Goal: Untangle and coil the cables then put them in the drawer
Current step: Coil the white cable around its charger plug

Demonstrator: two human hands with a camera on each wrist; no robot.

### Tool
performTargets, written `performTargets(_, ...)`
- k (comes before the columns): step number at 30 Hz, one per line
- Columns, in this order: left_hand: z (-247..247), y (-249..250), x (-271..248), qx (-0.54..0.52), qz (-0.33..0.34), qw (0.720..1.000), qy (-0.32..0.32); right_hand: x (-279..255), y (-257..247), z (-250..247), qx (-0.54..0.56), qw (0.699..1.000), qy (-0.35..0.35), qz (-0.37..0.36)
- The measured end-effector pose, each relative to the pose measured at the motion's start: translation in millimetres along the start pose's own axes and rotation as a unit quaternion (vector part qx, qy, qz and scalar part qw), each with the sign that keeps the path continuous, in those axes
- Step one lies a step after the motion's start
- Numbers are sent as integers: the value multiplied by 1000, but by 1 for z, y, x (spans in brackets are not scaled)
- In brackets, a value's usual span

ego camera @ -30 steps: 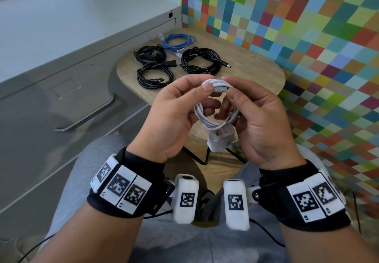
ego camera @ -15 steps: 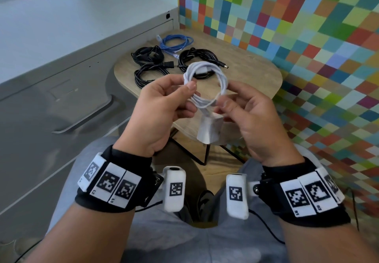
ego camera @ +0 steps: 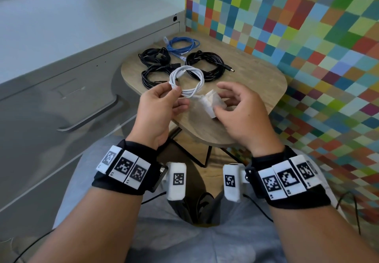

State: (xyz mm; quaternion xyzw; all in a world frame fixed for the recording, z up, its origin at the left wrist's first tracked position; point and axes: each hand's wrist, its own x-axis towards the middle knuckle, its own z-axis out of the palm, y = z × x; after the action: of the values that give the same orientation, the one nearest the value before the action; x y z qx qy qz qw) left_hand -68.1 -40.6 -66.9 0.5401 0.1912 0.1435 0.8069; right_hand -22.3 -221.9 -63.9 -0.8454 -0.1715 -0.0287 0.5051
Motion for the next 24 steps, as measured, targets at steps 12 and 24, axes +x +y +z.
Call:
performTargets(12,-3,7,6,-18,-32,999,9,9,16,13,-92,991,77,-55)
performTargets(24,-19,5,6,139,18,990,17,0,12,21,-197,978,13,-65)
